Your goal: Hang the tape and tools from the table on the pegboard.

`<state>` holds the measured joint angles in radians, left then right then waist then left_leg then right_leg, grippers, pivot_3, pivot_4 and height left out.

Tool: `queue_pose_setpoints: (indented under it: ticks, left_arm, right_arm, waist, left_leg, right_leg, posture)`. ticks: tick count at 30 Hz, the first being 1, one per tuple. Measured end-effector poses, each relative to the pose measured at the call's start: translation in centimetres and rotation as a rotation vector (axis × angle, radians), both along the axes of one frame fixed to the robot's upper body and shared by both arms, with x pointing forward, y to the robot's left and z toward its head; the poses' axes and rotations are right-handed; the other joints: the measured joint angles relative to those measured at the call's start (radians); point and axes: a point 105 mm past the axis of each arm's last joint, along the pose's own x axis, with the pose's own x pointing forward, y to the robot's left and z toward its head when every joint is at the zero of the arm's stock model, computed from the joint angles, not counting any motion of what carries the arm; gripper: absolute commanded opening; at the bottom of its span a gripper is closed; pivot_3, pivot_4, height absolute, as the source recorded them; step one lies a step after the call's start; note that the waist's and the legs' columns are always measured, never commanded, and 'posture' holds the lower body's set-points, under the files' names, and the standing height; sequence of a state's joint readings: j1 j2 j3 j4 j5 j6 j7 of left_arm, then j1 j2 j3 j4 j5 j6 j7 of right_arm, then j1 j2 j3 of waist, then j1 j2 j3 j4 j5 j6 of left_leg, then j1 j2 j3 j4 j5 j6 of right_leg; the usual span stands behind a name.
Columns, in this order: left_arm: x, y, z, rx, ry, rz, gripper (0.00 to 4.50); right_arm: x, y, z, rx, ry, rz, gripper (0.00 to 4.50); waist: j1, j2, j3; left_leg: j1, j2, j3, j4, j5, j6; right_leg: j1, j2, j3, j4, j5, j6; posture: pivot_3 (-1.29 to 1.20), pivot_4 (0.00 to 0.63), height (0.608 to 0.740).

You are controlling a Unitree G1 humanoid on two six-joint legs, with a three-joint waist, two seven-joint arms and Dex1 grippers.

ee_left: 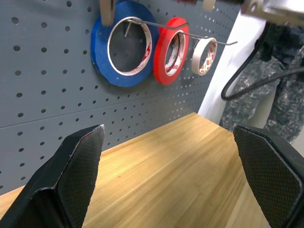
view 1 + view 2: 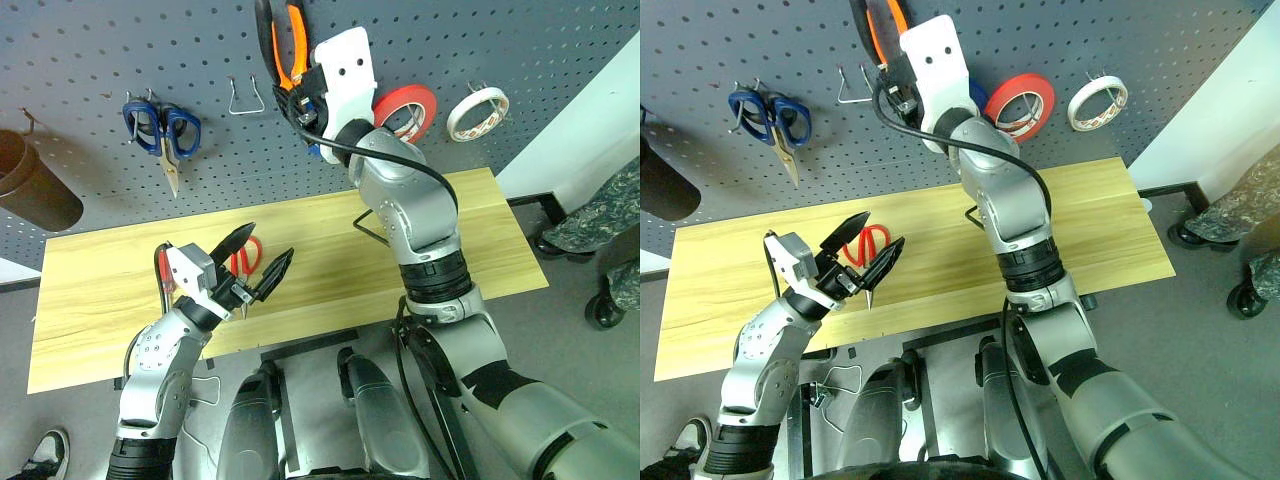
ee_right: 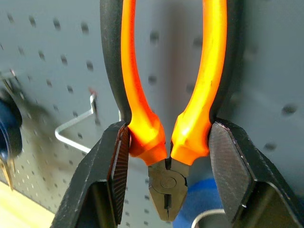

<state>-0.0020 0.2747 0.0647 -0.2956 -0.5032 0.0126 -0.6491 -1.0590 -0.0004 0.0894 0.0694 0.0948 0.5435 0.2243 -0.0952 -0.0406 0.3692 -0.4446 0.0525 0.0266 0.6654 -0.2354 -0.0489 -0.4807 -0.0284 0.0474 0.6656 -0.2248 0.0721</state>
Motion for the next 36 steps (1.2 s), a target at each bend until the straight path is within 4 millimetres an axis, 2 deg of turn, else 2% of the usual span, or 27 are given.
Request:
queue_pose_setpoints:
  ticks: [5,10,15,30,36]
  left_arm:
    - [0.0,0.0,0.0,0.000,0.001,0.000,4.50]
    - [0.0,0.0,0.0,0.000,0.000,0.000,4.50]
    - [0.0,0.0,0.0,0.000,0.000,-0.001,4.50]
    - [-0.1,-0.1,-0.3,-0.014,0.012,0.006,4.50]
    - [-0.3,0.1,-0.7,-0.015,0.029,0.016,4.50]
  right_arm:
    - [-1.2,0.4,2.6,0.020,-0.069,0.024,2.12]
    - [-1.5,0.8,2.8,0.029,-0.070,0.035,2.12]
    - [-1.9,1.7,3.9,0.033,-0.094,0.055,2.12]
    - [-2.6,5.2,3.6,0.036,-0.069,0.135,2.12]
    - [-2.4,5.4,3.2,0.029,-0.055,0.143,2.12]
  waist:
    - [0.001,0.000,0.000]
    - [0.001,0.000,0.000]
    - [0.000,0.000,0.000]
    - [0.001,0.000,0.000]
    - [0.002,0.000,0.000]
  left_leg:
    - [0.000,0.000,0.000,0.000,0.000,0.000]
    - [0.000,0.000,0.000,0.000,0.000,0.000]
    - [0.000,0.000,-0.001,0.000,0.000,0.000]
    - [0.000,0.000,-0.001,0.000,0.000,0.000]
    - [-0.001,0.000,-0.001,0.000,0.000,0.000]
  right_leg:
    - [0.000,0.000,0.000,0.000,0.000,0.000]
    - [0.000,0.000,0.000,0.000,0.000,0.000]
    - [0.000,0.000,-0.001,0.000,0.000,0.000]
    - [0.000,0.000,-0.001,0.000,0.000,0.000]
    - [0.000,-0.001,-0.001,0.000,0.000,0.000]
  posture:
    - [-0.06,0.298,0.712]
    - [-0.06,0.298,0.712]
    - [-0.06,0.296,0.712]
    - [-0.05,0.299,0.712]
    - [-0.05,0.305,0.712]
